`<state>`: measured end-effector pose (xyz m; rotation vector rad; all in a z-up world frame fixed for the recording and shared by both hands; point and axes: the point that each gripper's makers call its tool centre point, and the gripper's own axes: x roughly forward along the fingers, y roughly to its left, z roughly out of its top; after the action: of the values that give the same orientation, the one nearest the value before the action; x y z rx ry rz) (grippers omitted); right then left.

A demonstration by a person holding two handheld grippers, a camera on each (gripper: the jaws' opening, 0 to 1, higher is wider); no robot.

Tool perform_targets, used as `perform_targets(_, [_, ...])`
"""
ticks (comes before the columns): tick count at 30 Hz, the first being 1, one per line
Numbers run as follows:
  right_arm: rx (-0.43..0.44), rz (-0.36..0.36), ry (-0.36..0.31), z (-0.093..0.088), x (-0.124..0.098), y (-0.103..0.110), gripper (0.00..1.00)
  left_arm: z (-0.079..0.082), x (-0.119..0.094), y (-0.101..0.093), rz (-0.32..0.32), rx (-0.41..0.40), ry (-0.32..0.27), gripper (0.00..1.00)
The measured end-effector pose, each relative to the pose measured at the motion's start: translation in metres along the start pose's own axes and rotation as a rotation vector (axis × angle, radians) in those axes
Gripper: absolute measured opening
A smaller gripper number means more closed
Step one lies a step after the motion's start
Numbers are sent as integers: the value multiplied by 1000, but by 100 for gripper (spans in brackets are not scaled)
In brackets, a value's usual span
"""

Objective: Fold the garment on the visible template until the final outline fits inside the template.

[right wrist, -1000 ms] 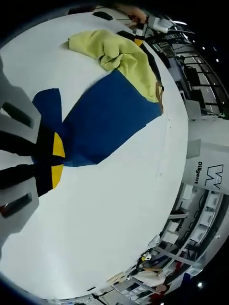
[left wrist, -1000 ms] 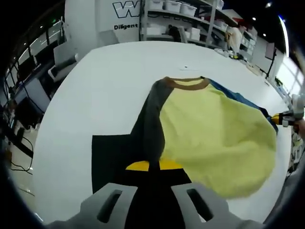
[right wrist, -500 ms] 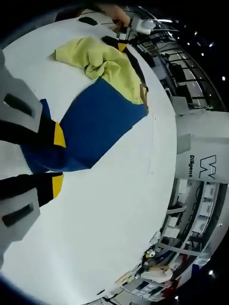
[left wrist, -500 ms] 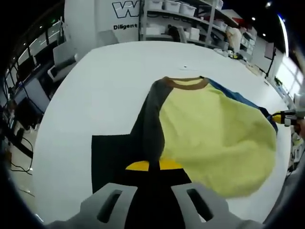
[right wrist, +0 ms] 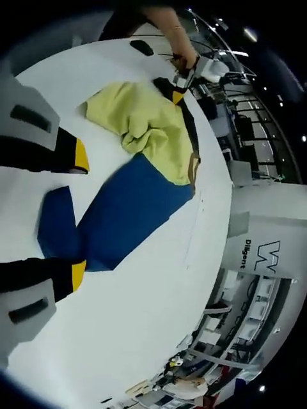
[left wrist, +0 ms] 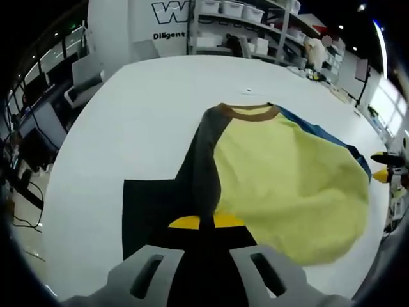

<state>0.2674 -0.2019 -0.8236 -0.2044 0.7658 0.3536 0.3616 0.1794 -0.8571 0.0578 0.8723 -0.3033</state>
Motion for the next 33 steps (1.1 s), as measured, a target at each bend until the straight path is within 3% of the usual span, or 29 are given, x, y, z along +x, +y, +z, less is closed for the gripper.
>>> perform_targets(8, [-19,48,19,-11,3,16,68,-1,0,-1,-3,-6,1,1])
perform_targets(15, [-16,87,41,-25,11,24,71,-1,0,-1,-5,-11,2,1])
perform_targets(24, [-36,63,77,-40,14,17,51,0,0,-1,4,-4,-1,1])
perform_targets(28, [-114,-1,87,-42,11,3,32,0,0,-1,6,-1,-1,1])
perform_targets(33, [-107,-17,74,-41,9,0,17,0,0,0,4,-2,0,1])
